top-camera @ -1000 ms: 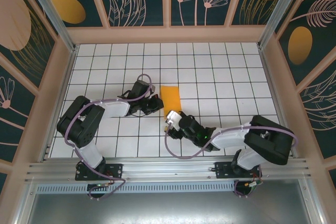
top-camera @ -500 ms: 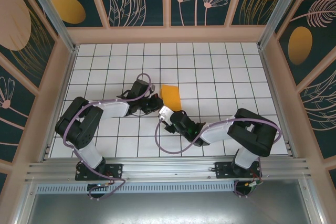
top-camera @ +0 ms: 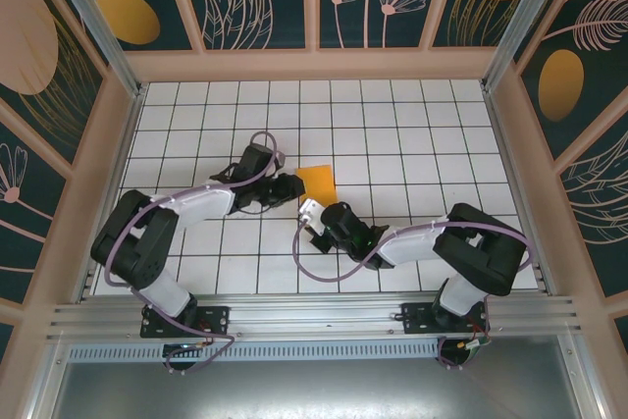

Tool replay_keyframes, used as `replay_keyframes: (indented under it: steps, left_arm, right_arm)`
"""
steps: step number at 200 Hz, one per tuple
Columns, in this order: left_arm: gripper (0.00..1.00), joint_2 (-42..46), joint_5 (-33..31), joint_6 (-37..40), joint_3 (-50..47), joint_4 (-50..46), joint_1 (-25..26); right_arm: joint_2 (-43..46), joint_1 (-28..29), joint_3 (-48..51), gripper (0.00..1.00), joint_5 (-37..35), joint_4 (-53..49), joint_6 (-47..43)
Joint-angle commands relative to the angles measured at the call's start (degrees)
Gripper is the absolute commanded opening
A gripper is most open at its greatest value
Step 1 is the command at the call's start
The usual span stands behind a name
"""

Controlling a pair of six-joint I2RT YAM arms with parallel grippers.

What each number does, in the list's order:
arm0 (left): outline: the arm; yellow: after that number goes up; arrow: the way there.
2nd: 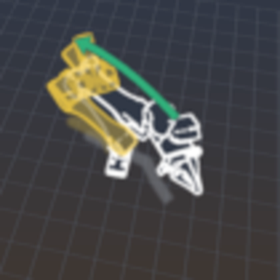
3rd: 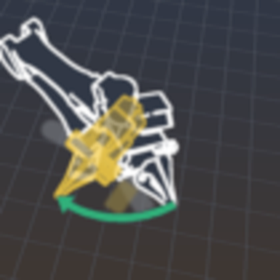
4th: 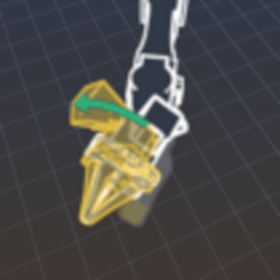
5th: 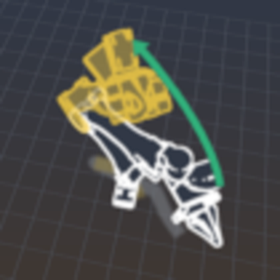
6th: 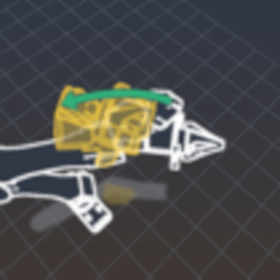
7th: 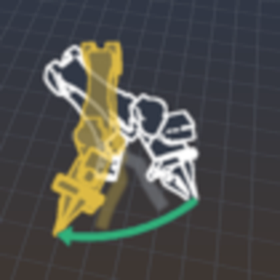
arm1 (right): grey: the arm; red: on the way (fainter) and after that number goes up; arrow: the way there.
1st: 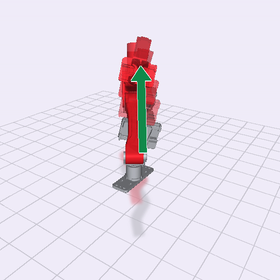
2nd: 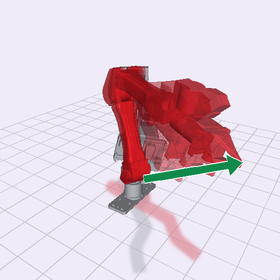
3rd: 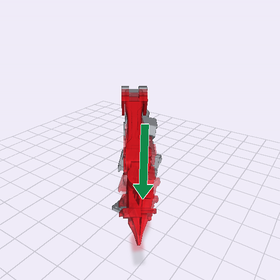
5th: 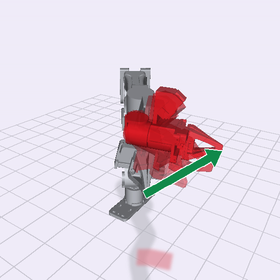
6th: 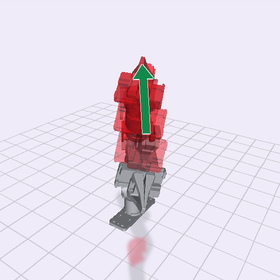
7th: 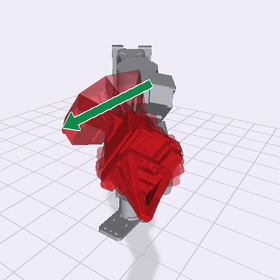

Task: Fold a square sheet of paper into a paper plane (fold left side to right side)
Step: Third fold the triangle at the center of the table.

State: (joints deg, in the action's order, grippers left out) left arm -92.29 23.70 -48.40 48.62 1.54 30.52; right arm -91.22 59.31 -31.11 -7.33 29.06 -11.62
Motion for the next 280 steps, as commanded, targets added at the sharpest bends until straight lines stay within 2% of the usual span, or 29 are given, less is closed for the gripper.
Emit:
replay_keyframes:
  steps: [1,34,75,108,189,238,280]
  left_arm:
    - [0.34,1.1,-0.6,3.6,3.1,-3.1,-1.0]
    - [0.22,-7.5,4.6,7.6,10.2,-3.4,-0.8]
    - [0.18,-18.8,5.6,12.5,20.5,-7.9,0.3]
    - [0.15,-24.5,6.2,13.7,23.6,-8.6,1.2]
    - [0.11,-28.6,3.2,15.7,23.5,-10.6,1.6]
    - [0.09,-29.2,2.4,16.2,23.6,-11.1,2.0]
    - [0.08,-29.2,2.1,16.2,23.9,-11.2,2.3]
  right_arm:
    - [0.8,-0.8,-1.5,0.0,4.6,-1.4,3.4]
    - [0.6,-2.1,-2.1,0.0,6.1,-1.6,5.2]
    - [0.4,-3.3,-2.1,0.0,7.8,-1.7,7.2]
    - [0.5,-4.8,-1.9,0.0,10.5,-1.4,9.2]
    - [1.4,-13.6,-1.0,0.0,24.6,-0.8,16.9]
    - [0.7,-19.8,-2.0,0.0,27.8,-2.7,20.5]
    - [-1.5,-21.7,-4.8,0.0,27.5,-6.0,20.0]
